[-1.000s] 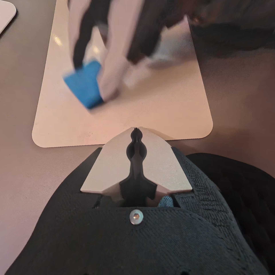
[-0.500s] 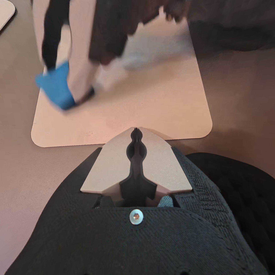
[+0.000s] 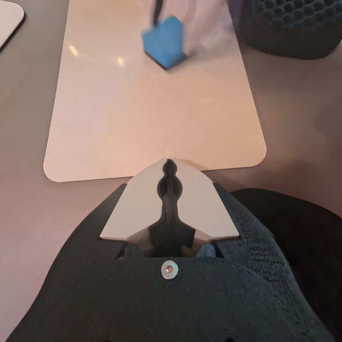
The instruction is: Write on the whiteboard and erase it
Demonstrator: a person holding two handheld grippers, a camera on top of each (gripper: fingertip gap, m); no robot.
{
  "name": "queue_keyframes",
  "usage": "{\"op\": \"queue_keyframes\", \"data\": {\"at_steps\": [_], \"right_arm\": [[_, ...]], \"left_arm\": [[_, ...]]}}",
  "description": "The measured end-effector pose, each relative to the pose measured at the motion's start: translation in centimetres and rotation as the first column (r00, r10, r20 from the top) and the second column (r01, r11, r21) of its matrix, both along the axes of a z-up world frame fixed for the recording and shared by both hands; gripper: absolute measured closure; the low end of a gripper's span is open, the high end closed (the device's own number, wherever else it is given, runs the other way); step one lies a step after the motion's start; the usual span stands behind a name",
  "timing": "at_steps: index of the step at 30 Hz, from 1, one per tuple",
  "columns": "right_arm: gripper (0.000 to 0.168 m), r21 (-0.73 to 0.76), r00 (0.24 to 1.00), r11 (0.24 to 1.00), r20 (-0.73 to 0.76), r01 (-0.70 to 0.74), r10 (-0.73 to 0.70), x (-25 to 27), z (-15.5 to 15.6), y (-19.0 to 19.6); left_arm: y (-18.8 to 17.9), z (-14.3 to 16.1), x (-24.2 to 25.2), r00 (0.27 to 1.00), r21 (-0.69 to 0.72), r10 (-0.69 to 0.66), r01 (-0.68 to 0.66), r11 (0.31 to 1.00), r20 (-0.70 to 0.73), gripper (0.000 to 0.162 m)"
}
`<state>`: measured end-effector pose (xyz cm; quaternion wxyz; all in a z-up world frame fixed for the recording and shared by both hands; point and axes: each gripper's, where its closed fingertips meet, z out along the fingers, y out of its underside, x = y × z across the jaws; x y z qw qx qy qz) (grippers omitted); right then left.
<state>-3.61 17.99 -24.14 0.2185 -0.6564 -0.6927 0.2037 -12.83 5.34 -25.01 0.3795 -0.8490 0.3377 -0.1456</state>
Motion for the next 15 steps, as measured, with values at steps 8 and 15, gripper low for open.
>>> {"op": "queue_keyframes", "data": {"at_steps": [8,15], "right_arm": [[0.120,-0.017,0.850,0.856,-0.117,0.516,-0.514,-0.2,-0.2,18.4],[0.120,-0.011,0.982,0.998,-0.180,0.065,-0.065,-6.6,0.1,-0.8]], "left_arm": [[0.0,0.0,0.0,1.000,-0.012,-0.001,0.001,1.000,0.018,0.162],[0.1,0.0,-0.1,1.000,-0.013,0.009,-0.008,1.000,0.021,0.162]]}}
